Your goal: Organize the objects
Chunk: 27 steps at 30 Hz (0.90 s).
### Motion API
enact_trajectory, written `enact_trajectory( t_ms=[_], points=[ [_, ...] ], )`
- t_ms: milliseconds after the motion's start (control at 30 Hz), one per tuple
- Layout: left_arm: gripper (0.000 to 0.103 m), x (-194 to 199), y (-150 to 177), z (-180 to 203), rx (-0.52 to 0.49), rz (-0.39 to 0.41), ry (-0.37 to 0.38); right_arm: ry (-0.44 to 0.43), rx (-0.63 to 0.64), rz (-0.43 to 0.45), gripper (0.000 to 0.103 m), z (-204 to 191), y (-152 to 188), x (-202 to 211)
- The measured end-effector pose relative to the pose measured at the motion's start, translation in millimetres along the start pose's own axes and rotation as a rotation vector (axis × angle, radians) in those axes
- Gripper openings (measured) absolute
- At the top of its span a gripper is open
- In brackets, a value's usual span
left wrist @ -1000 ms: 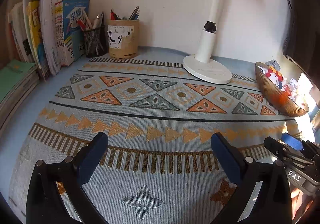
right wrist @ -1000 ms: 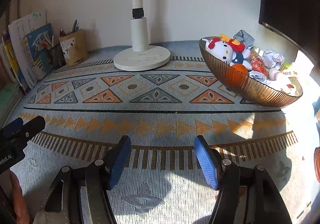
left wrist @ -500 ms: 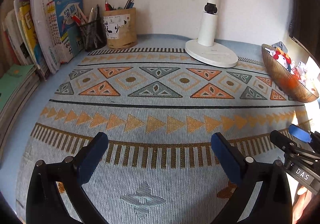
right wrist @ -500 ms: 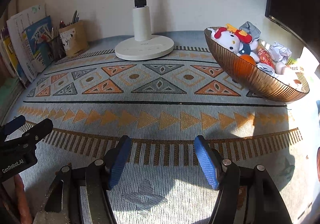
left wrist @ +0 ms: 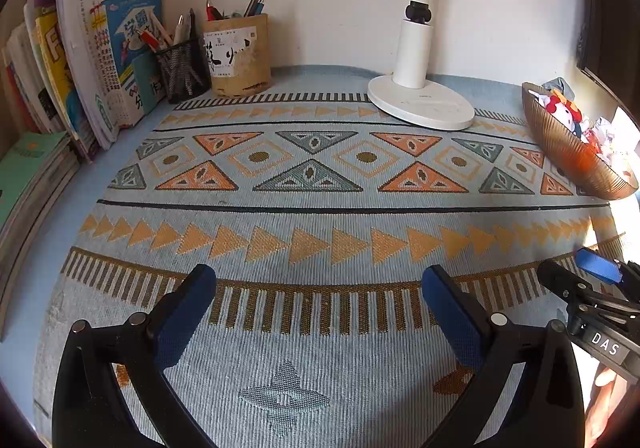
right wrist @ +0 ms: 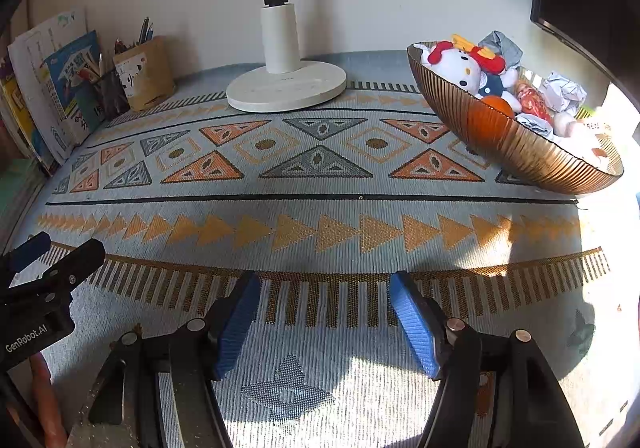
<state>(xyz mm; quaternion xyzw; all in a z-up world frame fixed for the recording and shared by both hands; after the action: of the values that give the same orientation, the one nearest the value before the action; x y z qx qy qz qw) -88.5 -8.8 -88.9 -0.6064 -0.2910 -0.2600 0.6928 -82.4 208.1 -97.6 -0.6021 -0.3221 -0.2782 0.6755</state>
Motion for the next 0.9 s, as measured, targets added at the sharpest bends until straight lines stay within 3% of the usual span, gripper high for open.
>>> enact_trajectory(
  t_ms=[200, 367, 900],
  points=[
    [0.102, -1.9, 1.2, 0.7, -0.01, -0.008, -0.001, -0.007, -0.005, -0.008, 0.067, 0.6, 0.9, -1.6],
    [0.102, -3.0, 0.8, 1.1, -0.018, -0.011, 0.001, -0.005, -0.011, 0.001, 0.078, 3.0, -0.1, 0.2],
    [0.102, -4.5, 1.7, 1.2, -0.032, -0.019, -0.001, -0.006, -0.005, 0.003, 0.079, 3.1, -0.2, -0.2]
  ],
)
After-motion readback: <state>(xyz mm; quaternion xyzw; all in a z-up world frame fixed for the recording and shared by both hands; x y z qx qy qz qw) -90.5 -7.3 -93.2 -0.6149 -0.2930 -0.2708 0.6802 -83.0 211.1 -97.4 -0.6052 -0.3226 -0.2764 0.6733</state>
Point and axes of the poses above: each gripper's, at about its wrist camera, not at the fingertips, and x roughly against the way its jaws point, z to its right, y to its underside, the point moved 10 cm from there along -x, roughly the way its jaws point, and after that the axes turned 8 degrees about x, right-handed, at the moved point
